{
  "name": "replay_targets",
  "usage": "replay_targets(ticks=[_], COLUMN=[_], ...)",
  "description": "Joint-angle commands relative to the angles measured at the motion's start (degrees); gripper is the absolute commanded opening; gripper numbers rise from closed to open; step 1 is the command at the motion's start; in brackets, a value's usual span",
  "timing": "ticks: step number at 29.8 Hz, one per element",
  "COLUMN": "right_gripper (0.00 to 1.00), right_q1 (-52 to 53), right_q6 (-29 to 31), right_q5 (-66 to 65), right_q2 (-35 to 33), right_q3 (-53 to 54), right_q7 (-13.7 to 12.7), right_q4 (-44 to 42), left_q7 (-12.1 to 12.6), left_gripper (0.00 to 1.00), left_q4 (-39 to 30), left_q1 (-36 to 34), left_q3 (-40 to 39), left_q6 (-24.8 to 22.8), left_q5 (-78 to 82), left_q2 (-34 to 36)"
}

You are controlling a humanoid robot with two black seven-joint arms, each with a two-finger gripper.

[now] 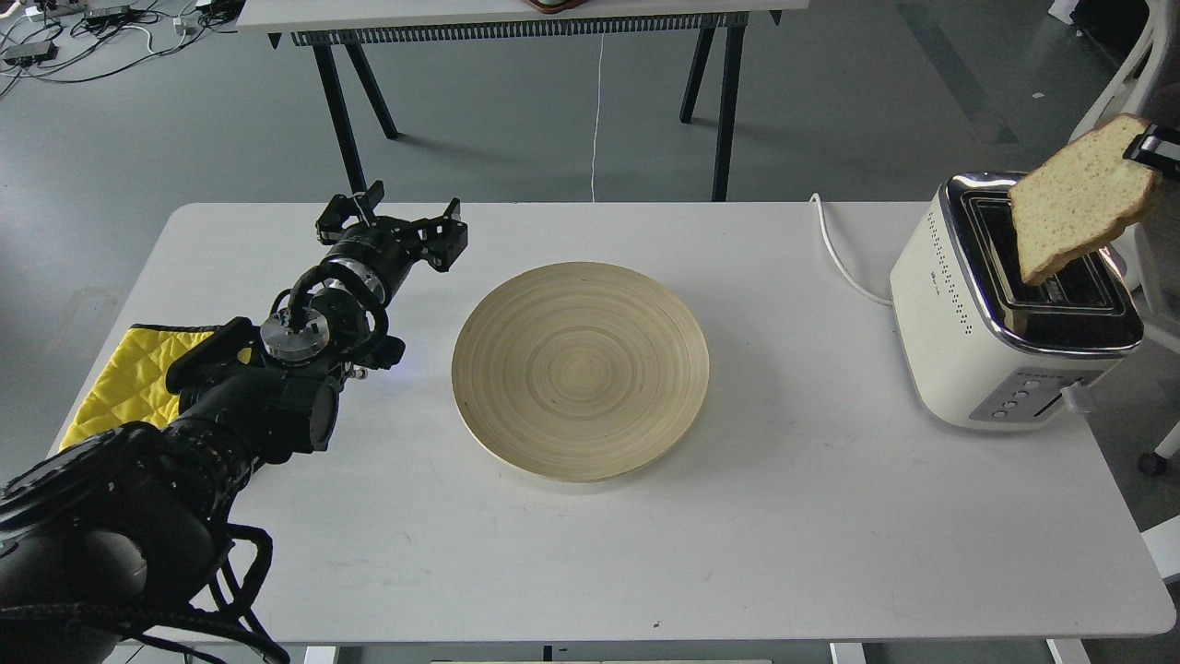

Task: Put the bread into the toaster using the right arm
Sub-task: 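Lower the bread into the toaster slot with the right gripper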

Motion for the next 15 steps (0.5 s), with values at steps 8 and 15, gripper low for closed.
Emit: replay_targets(ticks=[8,15], right_gripper=[0.00,0.00], right_q1=[-1.99,-2.88], right_q6=[0.00,0.00], right_q5=[0.12,0.12], right_q2=[0.74,0.92], right_q3=[0.35,0.44], right_q7=[0.02,0.19], right_q4=[0.02,0.02], left_q7=[0.00,0.00], left_gripper=[1.00,1.00], left_q4=[-0.01,-0.01], left_q1=[0.00,0.00], left_q3=[0.00,0.00], left_q6=[0.00,0.00], left_q5=[0.06,-0.03], left_q2=[0.00,0.00])
